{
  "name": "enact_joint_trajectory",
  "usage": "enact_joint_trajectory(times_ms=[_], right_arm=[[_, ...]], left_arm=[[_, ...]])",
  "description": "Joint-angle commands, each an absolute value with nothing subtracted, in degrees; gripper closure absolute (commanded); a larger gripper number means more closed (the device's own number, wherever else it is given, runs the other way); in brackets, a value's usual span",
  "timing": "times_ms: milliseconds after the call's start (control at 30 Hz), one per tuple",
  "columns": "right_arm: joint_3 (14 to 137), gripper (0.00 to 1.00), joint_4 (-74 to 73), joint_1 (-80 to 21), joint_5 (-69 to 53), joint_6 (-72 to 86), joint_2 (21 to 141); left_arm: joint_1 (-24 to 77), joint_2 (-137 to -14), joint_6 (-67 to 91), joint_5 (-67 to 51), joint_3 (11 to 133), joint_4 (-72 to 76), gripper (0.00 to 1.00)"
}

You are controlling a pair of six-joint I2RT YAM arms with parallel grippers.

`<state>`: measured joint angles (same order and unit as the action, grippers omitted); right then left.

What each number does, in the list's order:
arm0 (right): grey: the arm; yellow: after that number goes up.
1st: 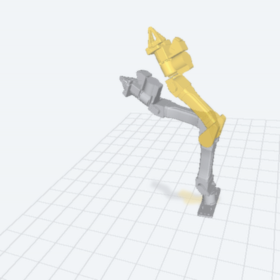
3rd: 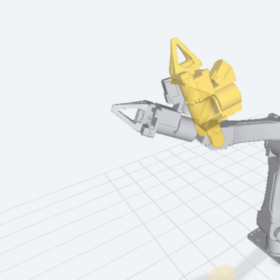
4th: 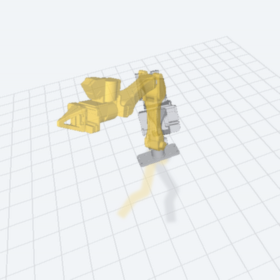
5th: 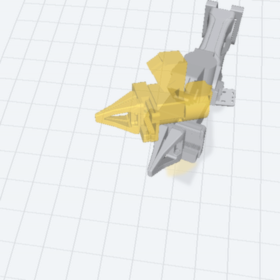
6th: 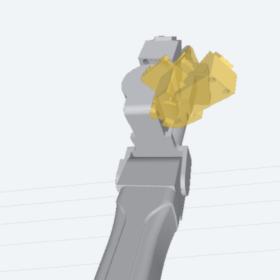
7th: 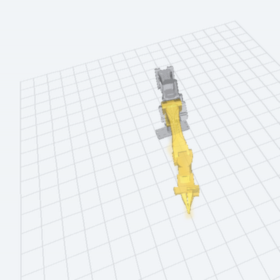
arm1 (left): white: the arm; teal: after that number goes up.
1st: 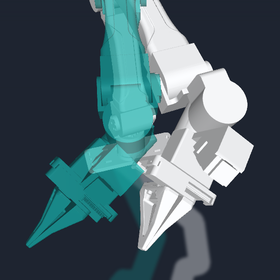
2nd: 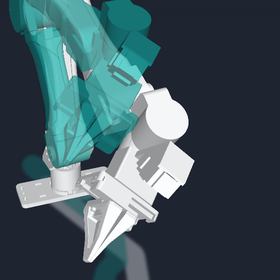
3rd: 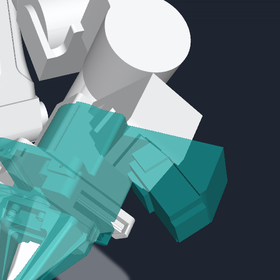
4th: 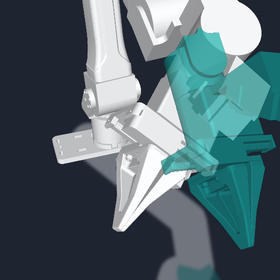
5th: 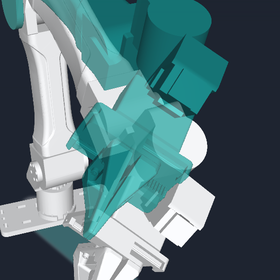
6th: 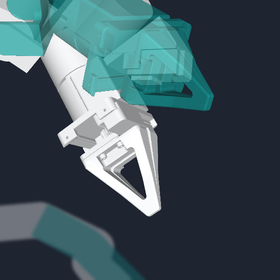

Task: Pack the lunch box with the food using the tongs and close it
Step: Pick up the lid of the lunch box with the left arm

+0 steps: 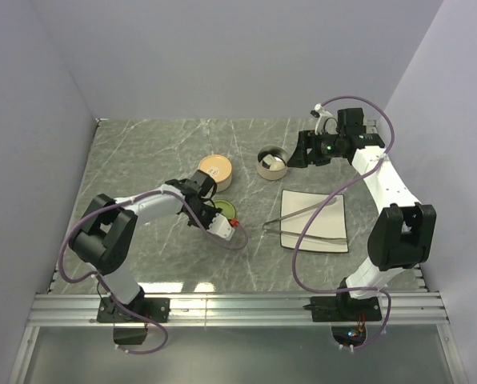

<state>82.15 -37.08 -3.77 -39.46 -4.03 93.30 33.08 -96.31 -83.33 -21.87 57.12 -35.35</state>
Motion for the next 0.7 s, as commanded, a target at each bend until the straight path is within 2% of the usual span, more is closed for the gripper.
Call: enact_joint_trajectory(times_ms=[0, 133, 300, 433, 667], right_arm=[[83.9, 0.20, -37.4, -4.0, -39.6, -5.1, 91.8], [83.8, 0.21, -37.5, -4.0, -40.3, -6.2, 91.4], [83.1, 0.20, -37.1, -4.0, -40.3, -9.7, 89.6], [80.4, 0.20, -34.5, -4.0, -39.3, -14.4, 86.2], [73.7, 0.21, -29.1, -4.0, -39.8, -22.4, 79.0]], left_arm=[[34.3, -99.0, -86.0, -18.6, 56.7, -37.5, 0.80], [35.3, -99.9, -84.1, -19.8, 59.4, -40.7, 0.91], [36.0, -96.9, -76.1, -31.4, 66.3, -48.5, 0.99], [36.0, -94.8, -69.2, -41.1, 74.3, -56.0, 1.00], [35.9, -91.5, -56.5, -52.9, 78.0, -55.4, 1.00]])
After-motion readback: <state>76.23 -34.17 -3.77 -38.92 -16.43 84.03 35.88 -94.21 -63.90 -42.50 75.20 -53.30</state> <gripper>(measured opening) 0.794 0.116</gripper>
